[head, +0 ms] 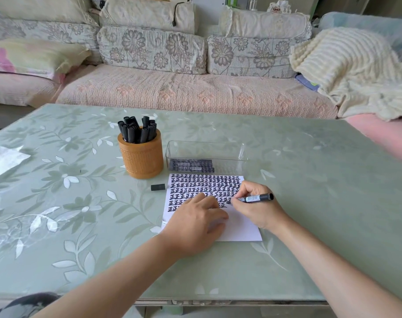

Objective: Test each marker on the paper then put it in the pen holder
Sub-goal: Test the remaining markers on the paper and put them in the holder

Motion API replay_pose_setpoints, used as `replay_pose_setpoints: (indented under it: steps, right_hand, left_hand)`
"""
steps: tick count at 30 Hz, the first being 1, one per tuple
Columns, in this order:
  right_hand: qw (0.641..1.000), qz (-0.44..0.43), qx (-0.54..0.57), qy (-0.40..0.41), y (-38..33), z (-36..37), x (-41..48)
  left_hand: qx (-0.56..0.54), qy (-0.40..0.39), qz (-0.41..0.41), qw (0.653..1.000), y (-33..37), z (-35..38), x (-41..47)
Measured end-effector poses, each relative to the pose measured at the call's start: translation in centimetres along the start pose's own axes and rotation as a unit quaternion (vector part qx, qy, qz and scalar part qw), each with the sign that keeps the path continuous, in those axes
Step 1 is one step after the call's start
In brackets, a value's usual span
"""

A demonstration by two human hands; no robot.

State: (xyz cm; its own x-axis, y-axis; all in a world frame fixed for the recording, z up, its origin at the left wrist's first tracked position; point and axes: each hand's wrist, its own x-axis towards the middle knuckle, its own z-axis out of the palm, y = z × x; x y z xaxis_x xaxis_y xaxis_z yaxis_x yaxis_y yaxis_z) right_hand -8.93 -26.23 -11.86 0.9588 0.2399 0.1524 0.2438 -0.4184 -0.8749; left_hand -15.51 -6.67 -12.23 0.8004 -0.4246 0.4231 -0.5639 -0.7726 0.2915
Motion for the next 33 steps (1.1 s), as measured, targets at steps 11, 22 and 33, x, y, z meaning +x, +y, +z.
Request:
replay_pose_setpoints:
  steps: [11,22,33]
  right_hand:
    - [0.999,-0.044,-0.028,-0.015,0.06,-0.18,-0.15]
    - [0.999,-0.039,-0.015,-0.021,0.17,-0.19,0.03]
    - [0.997,-0.042,-0.02,-0.06,-0.38,-0.47,-0.22]
  left_hand:
    - [0.0,-0.007,-0.01,1.0,-0.01,-0.09,-0.02]
    - [-0.003,-0.008,-0.01,1.0,0.0,-0.11,-0.03]
    - [-0.005,-0.006,-0.01,1.0,-0.07,0.01,-0.05]
